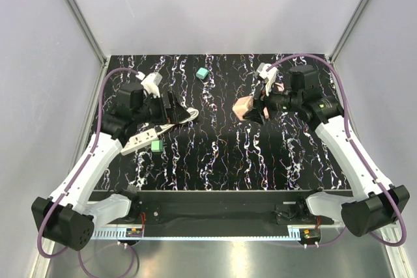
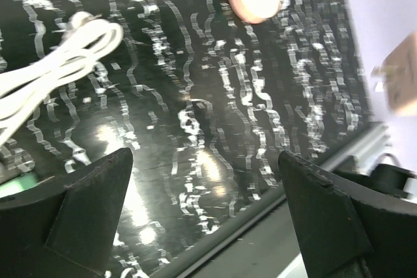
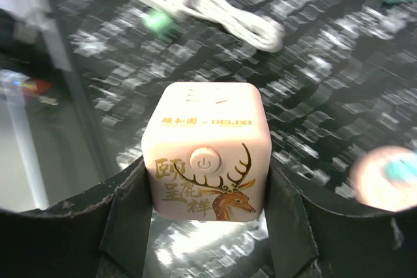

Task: Insert the plug

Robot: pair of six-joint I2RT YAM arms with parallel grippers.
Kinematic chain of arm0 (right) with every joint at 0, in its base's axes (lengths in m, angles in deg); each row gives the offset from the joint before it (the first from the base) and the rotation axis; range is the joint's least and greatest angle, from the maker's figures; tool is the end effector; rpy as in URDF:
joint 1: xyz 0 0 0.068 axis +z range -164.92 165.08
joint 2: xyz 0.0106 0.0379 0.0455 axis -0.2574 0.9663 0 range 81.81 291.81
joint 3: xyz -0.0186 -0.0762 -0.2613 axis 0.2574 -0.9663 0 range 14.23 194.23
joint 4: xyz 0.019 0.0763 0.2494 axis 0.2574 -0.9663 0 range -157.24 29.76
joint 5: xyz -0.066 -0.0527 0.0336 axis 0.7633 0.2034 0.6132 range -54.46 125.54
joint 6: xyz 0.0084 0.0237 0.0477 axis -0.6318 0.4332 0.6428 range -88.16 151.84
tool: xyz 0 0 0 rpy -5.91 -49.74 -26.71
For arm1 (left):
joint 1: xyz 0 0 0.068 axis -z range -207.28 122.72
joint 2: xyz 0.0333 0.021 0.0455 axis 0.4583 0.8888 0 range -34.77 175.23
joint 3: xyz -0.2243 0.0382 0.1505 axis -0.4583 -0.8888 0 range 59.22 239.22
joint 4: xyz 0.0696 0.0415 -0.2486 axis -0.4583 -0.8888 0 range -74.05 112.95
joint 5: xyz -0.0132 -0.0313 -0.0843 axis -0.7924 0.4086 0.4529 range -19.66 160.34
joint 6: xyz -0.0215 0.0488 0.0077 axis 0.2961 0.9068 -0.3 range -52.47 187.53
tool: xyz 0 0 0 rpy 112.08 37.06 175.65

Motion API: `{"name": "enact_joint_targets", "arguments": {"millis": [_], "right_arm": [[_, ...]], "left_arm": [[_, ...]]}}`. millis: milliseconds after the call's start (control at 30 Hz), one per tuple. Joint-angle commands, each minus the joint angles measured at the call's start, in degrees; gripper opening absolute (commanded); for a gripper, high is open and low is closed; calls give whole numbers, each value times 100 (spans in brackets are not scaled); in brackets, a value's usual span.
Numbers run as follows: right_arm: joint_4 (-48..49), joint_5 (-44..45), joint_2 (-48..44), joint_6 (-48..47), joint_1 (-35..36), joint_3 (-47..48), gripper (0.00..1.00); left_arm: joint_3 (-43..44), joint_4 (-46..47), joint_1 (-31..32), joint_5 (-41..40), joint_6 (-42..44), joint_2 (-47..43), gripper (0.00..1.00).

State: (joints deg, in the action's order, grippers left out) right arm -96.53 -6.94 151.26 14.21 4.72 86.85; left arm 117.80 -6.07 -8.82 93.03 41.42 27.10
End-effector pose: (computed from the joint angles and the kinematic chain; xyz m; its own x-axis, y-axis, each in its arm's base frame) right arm 0.2298 0.1075 0.3794 -0.2541 -0.3278 -0.9099 -0.8997 0.4253 0.0980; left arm 0.2175 -0.0870 0.3351 -0.7198 -0.1877 -0.6684 0.3171 0.7676 -0.5570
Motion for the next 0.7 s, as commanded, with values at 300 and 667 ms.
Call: {"name": "enact_joint_targets", "arguments": {"millis": [300, 667], "right_arm": [[-1968, 1729, 1746, -2893, -1170, 1913, 0], [-3005, 1128, 3415, -5064, -1771, 2898, 0]], "left_arm": [[-401, 133, -26, -556, 484, 10, 99], [-498, 186, -26, -363, 458, -26, 99]]}}
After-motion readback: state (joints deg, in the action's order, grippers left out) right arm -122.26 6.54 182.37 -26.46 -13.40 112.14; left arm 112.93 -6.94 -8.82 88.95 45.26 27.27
